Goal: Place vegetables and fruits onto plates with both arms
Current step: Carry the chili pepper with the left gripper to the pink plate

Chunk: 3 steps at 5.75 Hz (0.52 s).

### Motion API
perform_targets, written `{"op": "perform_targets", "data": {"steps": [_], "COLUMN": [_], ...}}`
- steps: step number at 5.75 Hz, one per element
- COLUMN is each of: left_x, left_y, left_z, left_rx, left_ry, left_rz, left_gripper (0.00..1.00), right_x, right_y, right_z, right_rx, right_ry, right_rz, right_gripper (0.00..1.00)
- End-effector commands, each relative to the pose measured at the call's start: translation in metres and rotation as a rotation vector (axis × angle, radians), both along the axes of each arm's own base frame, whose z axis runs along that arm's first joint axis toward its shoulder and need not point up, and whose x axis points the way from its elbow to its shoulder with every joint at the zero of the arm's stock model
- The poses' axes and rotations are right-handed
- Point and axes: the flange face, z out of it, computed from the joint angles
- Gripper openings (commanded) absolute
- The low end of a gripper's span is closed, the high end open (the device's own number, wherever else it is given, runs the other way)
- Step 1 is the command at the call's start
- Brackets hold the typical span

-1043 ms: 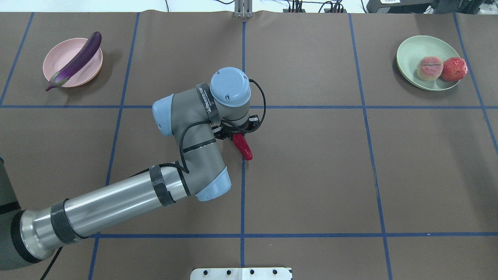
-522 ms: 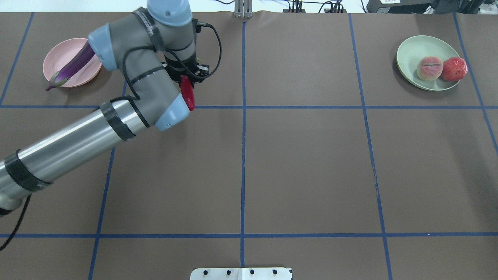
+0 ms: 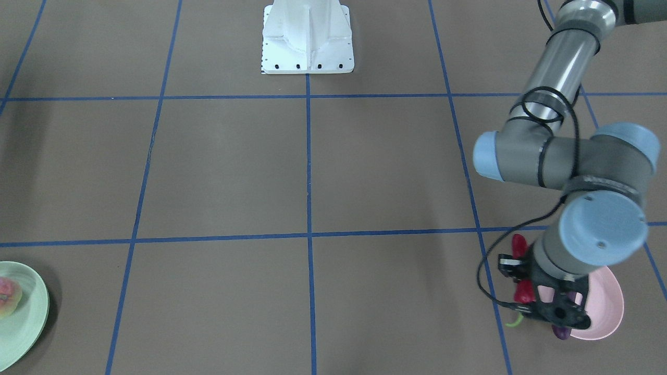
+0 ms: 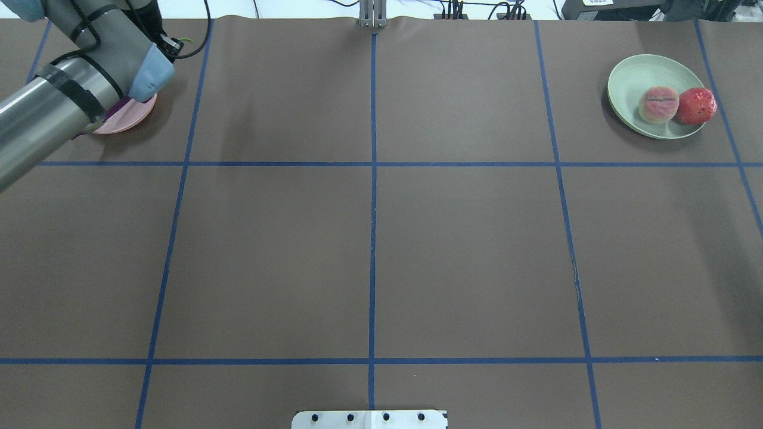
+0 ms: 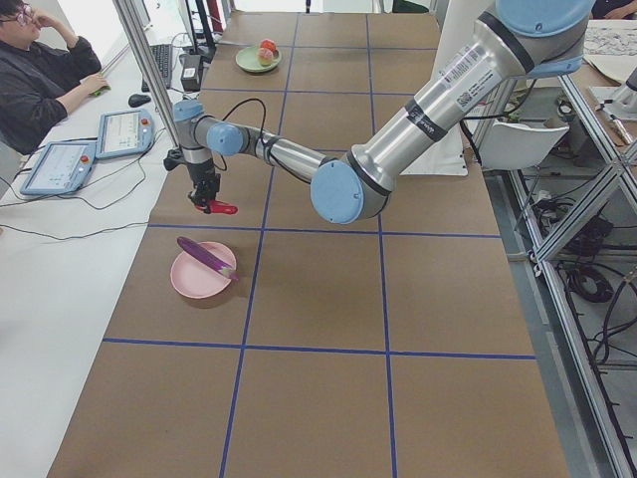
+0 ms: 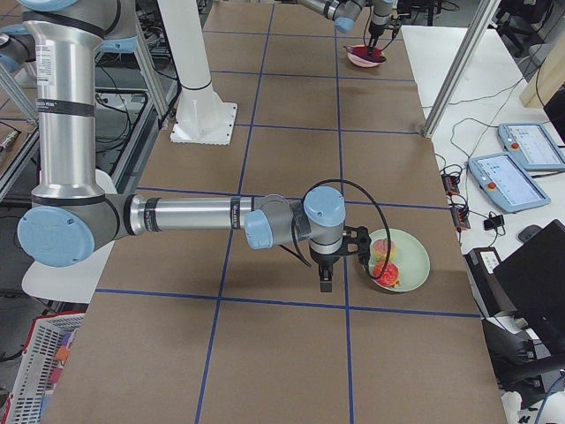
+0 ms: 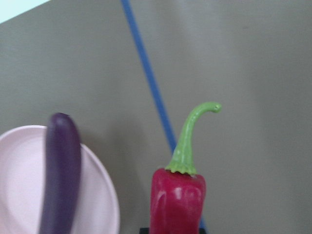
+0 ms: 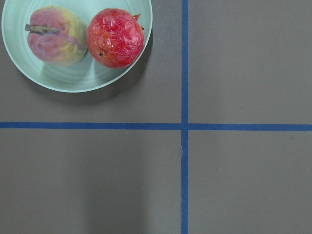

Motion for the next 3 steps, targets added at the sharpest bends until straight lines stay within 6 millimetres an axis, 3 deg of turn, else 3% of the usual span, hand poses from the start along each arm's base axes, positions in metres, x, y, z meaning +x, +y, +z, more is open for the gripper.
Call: {"op": "perform_targets", "data": {"steps": [1, 2, 3], "left_x": [-0.035, -0.029, -0.033], "left_y": [-0.02, -0.016, -0.012], "left_z": [0.058, 0.091, 0.106], "left_rx": [0.051, 0.099, 0.135], "left_ry": [-0.148, -0.186, -0.189], "left_rz": [0.013, 0.028, 0.062], "left_gripper": [0.0, 0.0, 0.19], "right_x": [-0.001, -0.002, -0.002], "right_y": [0.0, 0.0, 0.0], "right_z": [0.0, 0.0, 0.0], "right_rx": [-0.001, -0.001, -0.003], "right_ry": [-0.001, -0.001, -0.001], "right_rz": [0.0, -0.002, 0.0], "right_gripper": [1.0, 1.0, 1.0]}}
